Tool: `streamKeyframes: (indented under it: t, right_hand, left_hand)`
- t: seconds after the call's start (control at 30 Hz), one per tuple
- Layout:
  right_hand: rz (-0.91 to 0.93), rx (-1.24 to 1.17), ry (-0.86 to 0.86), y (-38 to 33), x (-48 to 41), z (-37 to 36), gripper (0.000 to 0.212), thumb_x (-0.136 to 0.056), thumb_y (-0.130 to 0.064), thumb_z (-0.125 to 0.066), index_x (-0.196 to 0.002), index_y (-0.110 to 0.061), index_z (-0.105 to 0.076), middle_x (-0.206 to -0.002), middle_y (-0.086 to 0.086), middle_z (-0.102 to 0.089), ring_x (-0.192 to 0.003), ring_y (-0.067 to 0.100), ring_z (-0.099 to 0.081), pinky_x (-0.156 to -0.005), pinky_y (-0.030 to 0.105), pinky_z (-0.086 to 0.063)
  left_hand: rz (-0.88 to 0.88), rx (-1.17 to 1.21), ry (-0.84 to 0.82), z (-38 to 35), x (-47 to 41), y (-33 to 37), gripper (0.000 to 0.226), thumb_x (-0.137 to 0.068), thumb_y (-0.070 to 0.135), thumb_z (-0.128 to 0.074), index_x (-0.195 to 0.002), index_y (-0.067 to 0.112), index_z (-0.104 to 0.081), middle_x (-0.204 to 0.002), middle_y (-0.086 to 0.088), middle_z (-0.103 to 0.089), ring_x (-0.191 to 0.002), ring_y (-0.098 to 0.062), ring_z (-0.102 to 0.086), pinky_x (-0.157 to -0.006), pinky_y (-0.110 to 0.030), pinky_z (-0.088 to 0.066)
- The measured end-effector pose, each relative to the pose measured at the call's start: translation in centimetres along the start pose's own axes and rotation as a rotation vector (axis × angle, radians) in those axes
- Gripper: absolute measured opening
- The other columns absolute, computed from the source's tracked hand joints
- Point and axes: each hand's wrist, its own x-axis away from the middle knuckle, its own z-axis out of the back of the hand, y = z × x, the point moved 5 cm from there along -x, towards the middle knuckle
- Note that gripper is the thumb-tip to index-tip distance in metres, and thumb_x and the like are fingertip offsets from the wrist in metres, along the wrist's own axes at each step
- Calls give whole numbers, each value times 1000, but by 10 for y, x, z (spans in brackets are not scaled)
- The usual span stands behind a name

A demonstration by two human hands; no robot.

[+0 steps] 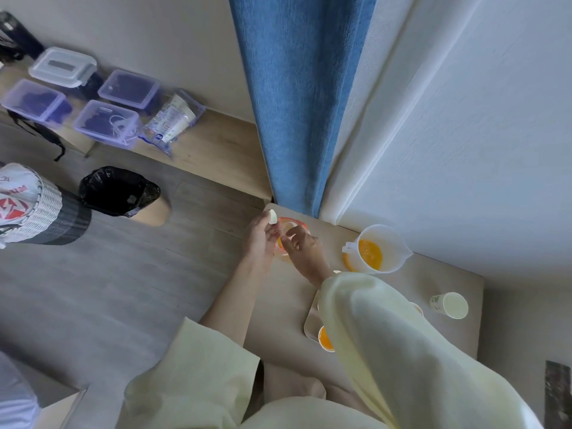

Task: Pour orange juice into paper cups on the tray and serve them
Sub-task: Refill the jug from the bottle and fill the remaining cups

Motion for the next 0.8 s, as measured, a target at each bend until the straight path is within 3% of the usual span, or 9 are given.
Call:
streamKeyframes:
  t: [0.13, 0.23, 0.37, 0.47, 0.57, 0.67, 0.8]
  right_hand:
    - [88, 75, 48, 10, 6, -1, 15, -91, -16, -57, -98, -5, -66, -99, 13, -66, -90, 33, -61, -83, 34, -43]
    - [146, 69, 185, 12, 6, 4, 11, -80, 0, -59, -89, -1, -66, -96, 16, -61, -85, 36, -59, -72, 37, -48]
    - [114, 102, 304, 19, -1, 12, 32, -74, 3, -64, -106, -1, -63, -103, 16, -57, -95, 36, -54, -76, 46, -50]
    - [7, 125, 177, 32, -15, 8, 56, -80, -9, -67, -133, -8, -50, -127, 10, -51, -114, 32, -48, -96, 38, -42]
    - [-98, 90, 17, 44, -23, 0, 76, -81, -24, -72, -146, -16, -34, -142, 3, -42, -123, 30, -41, -100, 36, -36]
    - [-119, 38, -11, 48, -30, -5, 82, -79, -23, -75, -148, -19, -32, -143, 4, -43, -124, 32, -44, -100, 39, -39]
    - [-111, -21, 5, 45, -37, -10, 71, -76, -19, -77, -139, -23, -45, -134, 3, -49, -116, 30, -48, -91, 43, -47]
  left_hand:
    - [-343, -763, 63, -1, -5, 11, 17, -92, 13, -61, -105, 3, -66, -92, -11, -64, -86, -16, -57, -70, -22, -42]
    - [-479, -1055, 13, -9, 1, 8, 25, -90, 12, -61, -113, 2, -64, -99, -4, -63, -91, -15, -55, -70, -17, -35]
    - [-528, -1283, -60, -20, 1, -3, 28, -90, 15, -62, -116, 9, -63, -109, -10, -62, -103, -25, -57, -83, -33, -46]
    - [-588, -1428, -68, -28, 3, -3, 28, -90, 13, -60, -117, 5, -63, -113, -13, -56, -107, -28, -54, -88, -34, -44]
    - [-636, -1542, -65, -34, 1, -2, 28, -91, 13, -60, -117, 3, -62, -114, -13, -54, -108, -27, -51, -85, -30, -40]
    - [-637, -1607, -54, -36, -4, -2, 29, -91, 18, -61, -115, 2, -62, -112, -14, -54, -107, -28, -52, -86, -33, -41]
    - [-683, -1715, -28, -42, -8, 2, 28, -92, 25, -62, -107, 1, -61, -107, -15, -56, -100, -28, -55, -81, -33, -41]
